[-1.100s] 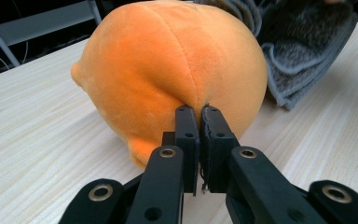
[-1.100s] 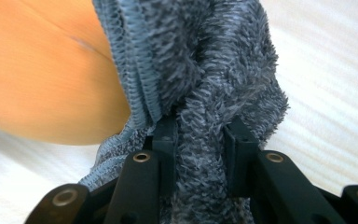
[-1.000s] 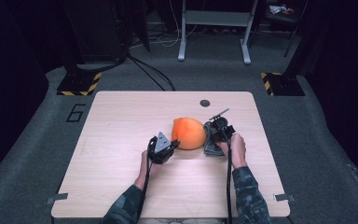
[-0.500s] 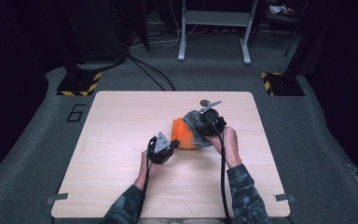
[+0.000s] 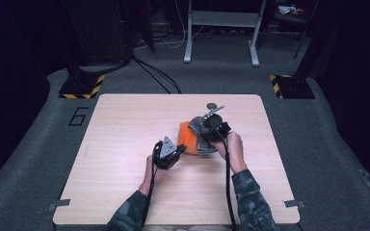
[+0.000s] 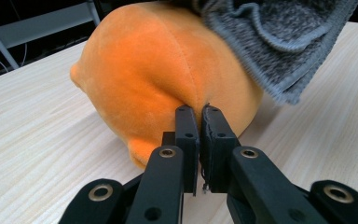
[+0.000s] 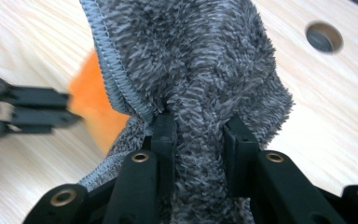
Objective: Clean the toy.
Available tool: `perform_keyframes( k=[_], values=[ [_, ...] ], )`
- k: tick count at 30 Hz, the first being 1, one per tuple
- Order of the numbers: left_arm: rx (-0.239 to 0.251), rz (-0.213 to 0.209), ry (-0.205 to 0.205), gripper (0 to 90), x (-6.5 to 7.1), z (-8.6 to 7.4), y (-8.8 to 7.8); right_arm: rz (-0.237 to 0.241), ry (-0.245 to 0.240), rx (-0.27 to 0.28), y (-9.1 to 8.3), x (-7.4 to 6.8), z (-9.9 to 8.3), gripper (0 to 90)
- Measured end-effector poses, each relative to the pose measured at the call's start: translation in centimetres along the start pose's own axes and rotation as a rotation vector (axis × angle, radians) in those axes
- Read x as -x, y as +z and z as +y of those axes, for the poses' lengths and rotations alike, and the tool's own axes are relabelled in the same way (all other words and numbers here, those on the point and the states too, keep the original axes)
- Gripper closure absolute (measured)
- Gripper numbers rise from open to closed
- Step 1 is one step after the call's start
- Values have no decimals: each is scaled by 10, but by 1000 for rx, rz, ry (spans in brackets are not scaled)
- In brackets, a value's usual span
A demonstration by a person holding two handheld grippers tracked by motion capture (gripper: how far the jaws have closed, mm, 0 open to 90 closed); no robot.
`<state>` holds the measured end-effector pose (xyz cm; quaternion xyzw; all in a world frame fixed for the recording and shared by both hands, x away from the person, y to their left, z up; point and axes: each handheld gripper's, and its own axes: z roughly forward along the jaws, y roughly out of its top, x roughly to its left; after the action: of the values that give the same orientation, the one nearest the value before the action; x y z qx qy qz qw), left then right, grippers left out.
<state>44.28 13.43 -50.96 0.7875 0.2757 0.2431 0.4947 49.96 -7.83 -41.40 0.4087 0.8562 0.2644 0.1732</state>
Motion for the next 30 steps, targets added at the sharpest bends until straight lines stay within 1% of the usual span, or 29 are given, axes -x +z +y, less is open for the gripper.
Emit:
perform_keyframes(
  k=[1,2,5,8,9,11,15,16,17,18,19,20,21,22,23,24,25,27,28,29,30],
  values=[
    [0,0,-2,864,0,0,0,-1,10,-10,1,4,-3,697],
    [1,0,-4,864,0,0,0,-5,33,-11,2,7,-6,697],
    [0,-1,-5,864,0,0,0,-20,70,-44,5,19,-15,696],
    [2,1,-4,864,0,0,1,-23,97,-67,11,25,-22,695],
    [1,-2,-4,863,0,0,0,-23,103,-75,14,28,-24,696],
    [1,-1,-7,863,0,0,0,-37,116,-86,17,31,-27,695],
    [1,2,-5,862,0,0,0,-74,138,-135,31,40,-34,695],
    [1,3,-8,862,-1,0,0,-76,140,-144,35,41,-36,696],
    [5,5,-11,861,-1,-1,0,-75,153,-161,39,43,-38,695],
    [6,4,-14,861,-1,-1,0,-66,163,-167,44,44,-40,695],
    [7,5,-15,861,-1,-1,0,-70,165,-168,47,46,-42,695],
    [6,4,-16,859,-1,-1,0,-68,175,-171,49,46,-44,695],
    [5,4,-16,860,-1,-1,0,-67,173,-172,48,47,-45,695],
    [9,6,-22,859,-1,-1,0,-64,176,-167,45,47,-45,696],
    [5,6,-19,858,-2,-1,0,-74,173,-152,38,47,-44,696],
    [5,6,-19,857,-2,-1,0,-74,173,-152,38,47,-44,696],
    [6,8,-23,856,-2,-1,0,-83,173,-109,22,46,-40,696],
    [5,4,-18,855,-2,-1,0,-98,157,-63,7,40,-35,697],
    [5,5,-19,853,-2,-1,0,-89,135,-44,0,36,-31,696],
    [7,9,-22,851,-2,-1,0,-69,127,-19,-6,31,-28,696],
    [8,11,-23,850,-2,-1,-1,-56,107,3,-10,27,-24,697]
  ],
)
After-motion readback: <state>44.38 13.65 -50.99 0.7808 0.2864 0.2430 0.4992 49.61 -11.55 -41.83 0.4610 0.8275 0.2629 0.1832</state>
